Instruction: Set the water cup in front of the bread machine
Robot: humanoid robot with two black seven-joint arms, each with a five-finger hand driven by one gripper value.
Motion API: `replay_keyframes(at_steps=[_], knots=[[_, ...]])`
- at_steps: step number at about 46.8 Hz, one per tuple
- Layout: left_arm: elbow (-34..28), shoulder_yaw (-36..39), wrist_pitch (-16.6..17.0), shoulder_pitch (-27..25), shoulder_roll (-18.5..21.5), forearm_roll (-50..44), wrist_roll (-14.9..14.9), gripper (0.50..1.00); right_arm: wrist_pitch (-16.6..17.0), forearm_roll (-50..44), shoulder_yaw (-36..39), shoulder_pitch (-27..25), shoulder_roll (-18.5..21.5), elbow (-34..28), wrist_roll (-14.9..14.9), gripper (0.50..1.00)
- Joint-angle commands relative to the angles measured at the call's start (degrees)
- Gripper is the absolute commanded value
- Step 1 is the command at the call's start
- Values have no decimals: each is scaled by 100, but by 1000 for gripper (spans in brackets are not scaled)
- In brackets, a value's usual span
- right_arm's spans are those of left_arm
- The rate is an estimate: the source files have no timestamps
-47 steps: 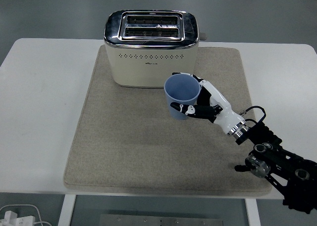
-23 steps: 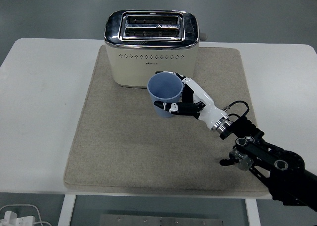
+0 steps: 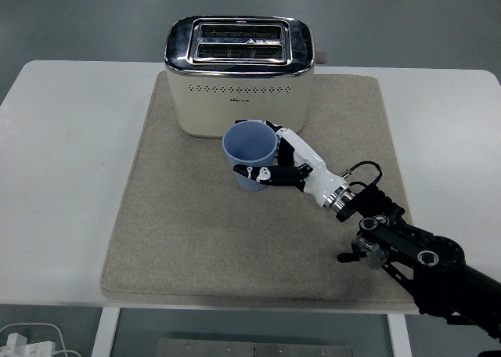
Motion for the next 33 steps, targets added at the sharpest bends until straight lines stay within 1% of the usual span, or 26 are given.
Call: replay_keyframes(at_steps=[1,5,8,9,11,14,16,19,24,33], knots=[[0,0,0,0,0,0,0,1000,-19,0,0,-8,7,-24,0,737],[0,0,0,0,0,0,0,1000,-19,0,0,-8,15,-94,8,756],[0,0,0,0,0,0,0,1000,-37,0,0,-17,50,-103,8,786],[0,0,0,0,0,0,0,1000,-37,0,0,-17,59,-103,8,803],[0,0,0,0,0,0,0,1000,-37,0,0,-26,59,-103,8,858],[0,0,0,0,0,0,0,1000,-37,0,0,-35,68,-103,8,872],[0,0,0,0,0,0,0,1000,-46,8,0,-35,68,-103,8,895],[0,0,0,0,0,0,0,1000,-55,0,8,-43,77,-103,8,915],[0,0,0,0,0,0,0,1000,-63,8,8,-61,77,-103,17,926],[0,0,0,0,0,0,0,1000,-63,8,8,-61,68,-103,26,926]])
